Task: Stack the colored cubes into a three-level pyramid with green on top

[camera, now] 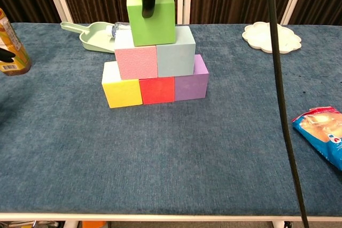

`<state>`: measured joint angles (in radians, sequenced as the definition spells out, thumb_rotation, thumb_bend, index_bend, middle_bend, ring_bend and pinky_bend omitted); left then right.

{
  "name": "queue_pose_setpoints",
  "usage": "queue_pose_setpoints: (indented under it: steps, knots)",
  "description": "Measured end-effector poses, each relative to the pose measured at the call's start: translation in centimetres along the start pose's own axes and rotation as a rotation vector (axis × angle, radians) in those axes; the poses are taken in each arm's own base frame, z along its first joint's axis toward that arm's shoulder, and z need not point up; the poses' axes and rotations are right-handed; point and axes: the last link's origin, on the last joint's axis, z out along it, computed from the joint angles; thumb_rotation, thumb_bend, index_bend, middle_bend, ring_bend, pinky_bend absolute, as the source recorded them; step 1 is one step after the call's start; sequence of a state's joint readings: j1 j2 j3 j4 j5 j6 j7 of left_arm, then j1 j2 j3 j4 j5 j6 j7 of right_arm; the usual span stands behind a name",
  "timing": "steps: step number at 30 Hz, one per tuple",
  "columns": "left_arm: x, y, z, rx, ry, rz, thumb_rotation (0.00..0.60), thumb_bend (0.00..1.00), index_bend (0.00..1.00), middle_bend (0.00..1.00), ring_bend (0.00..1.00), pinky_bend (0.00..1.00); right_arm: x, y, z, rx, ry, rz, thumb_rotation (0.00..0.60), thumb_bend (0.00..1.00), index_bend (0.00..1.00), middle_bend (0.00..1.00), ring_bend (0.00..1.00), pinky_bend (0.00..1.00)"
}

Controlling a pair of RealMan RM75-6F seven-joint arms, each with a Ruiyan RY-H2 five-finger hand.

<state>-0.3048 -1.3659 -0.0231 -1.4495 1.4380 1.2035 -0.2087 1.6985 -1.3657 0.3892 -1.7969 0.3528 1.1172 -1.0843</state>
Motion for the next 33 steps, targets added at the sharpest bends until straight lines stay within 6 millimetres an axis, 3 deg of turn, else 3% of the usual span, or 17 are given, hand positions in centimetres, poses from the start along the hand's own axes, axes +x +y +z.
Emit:
queue_pose_setpoints:
  steps: [23, 33]
  knots:
    - [0.15, -0.13, -0.20, -0.006, 0.009, -0.004, 0.600, 0.04, 0.11, 0.09, 0.00, 0.14, -0.50, -0.27, 0.42, -0.010, -0.018, -0.009, 0.600, 0.19, 0.00, 0.47, 0.08, 0.00]
    - [0.42, 0.28, -0.24, -0.028, 0.034, -0.007, 0.600, 0.04, 0.11, 0.09, 0.00, 0.14, -0.57, -0.12, 0.43, 0.006, -0.028, 0.021, 0.600, 0.05, 0.00, 0.30, 0.03, 0.00]
